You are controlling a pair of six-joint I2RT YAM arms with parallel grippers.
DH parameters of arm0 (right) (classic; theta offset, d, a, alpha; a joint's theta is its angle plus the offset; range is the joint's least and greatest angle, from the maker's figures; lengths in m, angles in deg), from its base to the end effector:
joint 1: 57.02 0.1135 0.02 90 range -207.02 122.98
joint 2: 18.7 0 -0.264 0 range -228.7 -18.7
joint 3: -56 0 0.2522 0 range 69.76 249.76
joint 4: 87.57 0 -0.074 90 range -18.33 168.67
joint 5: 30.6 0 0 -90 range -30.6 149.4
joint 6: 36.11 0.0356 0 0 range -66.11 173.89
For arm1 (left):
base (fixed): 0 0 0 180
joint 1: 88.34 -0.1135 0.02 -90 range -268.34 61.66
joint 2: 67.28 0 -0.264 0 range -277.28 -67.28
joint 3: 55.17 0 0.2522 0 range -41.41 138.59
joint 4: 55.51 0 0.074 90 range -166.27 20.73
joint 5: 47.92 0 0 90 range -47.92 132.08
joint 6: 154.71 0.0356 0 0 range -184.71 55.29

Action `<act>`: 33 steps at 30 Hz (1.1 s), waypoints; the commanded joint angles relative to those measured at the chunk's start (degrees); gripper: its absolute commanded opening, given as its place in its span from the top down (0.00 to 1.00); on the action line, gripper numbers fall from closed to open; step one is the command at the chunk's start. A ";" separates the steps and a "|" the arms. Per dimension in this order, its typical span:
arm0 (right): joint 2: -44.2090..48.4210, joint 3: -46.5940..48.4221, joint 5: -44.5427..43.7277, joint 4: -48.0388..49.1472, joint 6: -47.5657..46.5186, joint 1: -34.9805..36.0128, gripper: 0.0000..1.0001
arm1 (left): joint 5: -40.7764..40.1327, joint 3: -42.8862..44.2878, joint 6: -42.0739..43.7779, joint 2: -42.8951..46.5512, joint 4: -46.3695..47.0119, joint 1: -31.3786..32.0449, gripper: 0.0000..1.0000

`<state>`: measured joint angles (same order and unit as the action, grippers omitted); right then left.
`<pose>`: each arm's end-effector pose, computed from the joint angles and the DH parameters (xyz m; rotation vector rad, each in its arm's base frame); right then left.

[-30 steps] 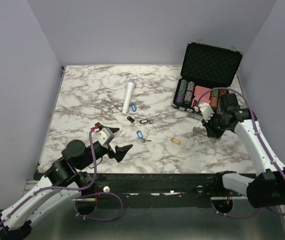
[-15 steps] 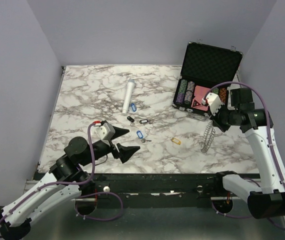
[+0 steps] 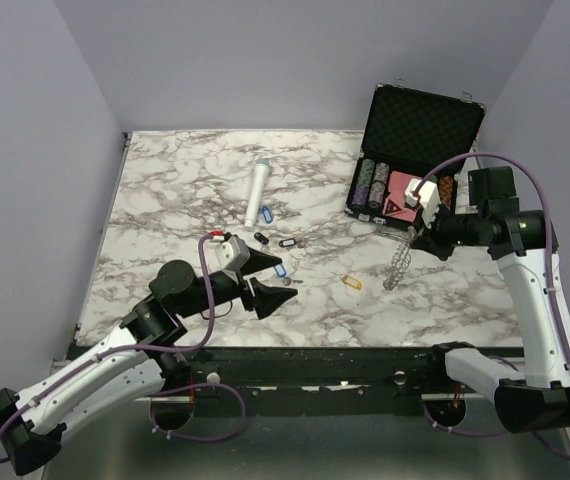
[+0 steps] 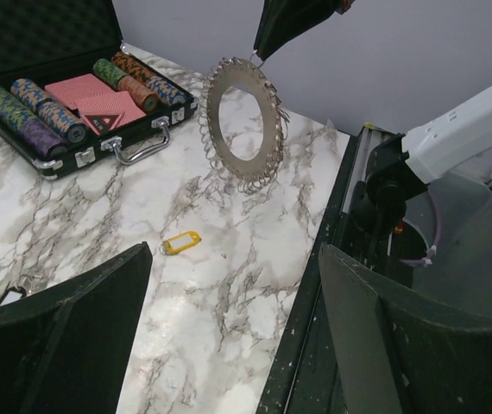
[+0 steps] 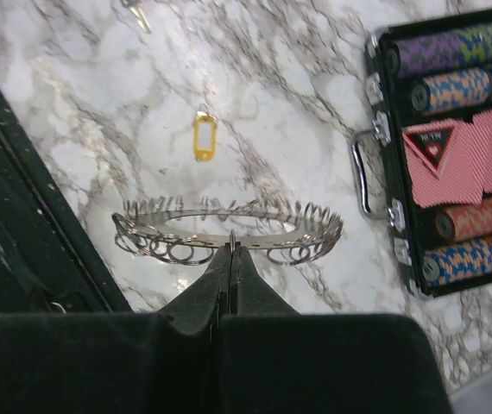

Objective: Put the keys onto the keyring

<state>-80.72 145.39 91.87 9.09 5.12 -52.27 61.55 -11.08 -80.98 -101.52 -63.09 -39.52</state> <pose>0.1761 0.0338 0.3764 -1.2536 2.0177 0.3674 0.0949 -0.1265 0.3094 0.7344 1.4798 -1.1455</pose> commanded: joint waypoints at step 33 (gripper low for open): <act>0.41 -7.34 41.97 -11.80 -31.03 3.86 1.00 | -5.39 9.49 22.86 -35.54 31.80 17.45 0.49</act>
<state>-81.16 138.44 129.57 2.03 -24.26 -49.03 61.83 -2.43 -64.04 -136.25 -29.76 -23.98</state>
